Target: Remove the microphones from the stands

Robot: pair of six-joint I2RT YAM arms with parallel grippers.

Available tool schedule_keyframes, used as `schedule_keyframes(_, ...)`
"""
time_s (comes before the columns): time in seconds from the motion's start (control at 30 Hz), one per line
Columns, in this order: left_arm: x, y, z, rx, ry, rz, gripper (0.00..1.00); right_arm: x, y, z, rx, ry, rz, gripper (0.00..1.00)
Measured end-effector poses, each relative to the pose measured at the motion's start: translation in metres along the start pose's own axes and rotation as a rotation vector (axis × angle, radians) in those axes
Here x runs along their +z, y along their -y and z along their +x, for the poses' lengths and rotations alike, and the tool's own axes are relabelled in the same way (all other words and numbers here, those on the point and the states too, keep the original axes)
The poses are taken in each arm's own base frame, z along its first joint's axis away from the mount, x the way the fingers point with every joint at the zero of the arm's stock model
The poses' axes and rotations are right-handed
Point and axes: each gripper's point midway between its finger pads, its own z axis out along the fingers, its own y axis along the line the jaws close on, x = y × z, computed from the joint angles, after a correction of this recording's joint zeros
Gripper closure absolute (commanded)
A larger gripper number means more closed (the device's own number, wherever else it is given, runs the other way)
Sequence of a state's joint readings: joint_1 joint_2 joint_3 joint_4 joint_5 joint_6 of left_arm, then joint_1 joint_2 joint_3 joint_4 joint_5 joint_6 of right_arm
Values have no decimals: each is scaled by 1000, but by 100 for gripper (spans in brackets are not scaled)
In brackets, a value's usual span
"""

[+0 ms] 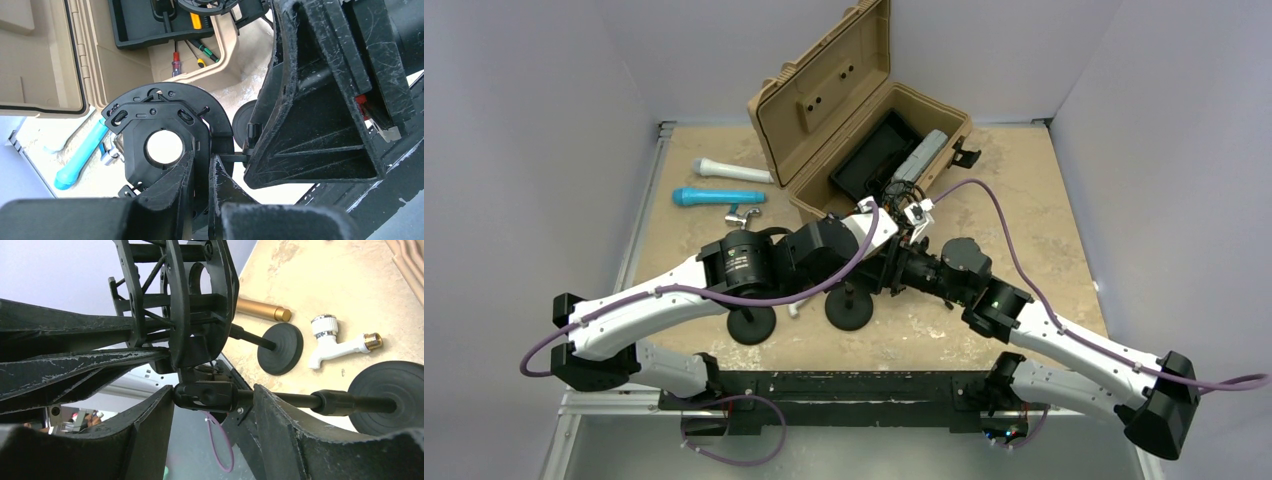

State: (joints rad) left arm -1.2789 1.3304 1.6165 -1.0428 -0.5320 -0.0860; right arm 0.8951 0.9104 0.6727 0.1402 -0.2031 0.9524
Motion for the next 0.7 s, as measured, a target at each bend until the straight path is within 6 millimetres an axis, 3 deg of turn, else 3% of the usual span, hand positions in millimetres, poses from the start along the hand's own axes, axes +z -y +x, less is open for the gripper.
schedule_keyframes(0.17, -1, 0, 1, -4, 7, 5, 100, 0, 0, -1, 18, 4, 1, 41)
schedule_keyframes(0.37, -1, 0, 1, -5, 8, 5, 100, 1, 1, -5, 26, 14, 6, 47)
schedule_keyframes(0.53, 0, 0, 2, -7, 12, -1, 100, 2, 0, -6, 26, 20, -2, 61)
schedule_keyframes(0.67, 2, -3, 4, -6, 9, -19, 100, 6, 1, -7, 14, 23, -4, 65)
schedule_keyframes(0.7, 2, -4, 4, -7, 9, -23, 96, 7, 2, -7, 11, 23, -3, 66)
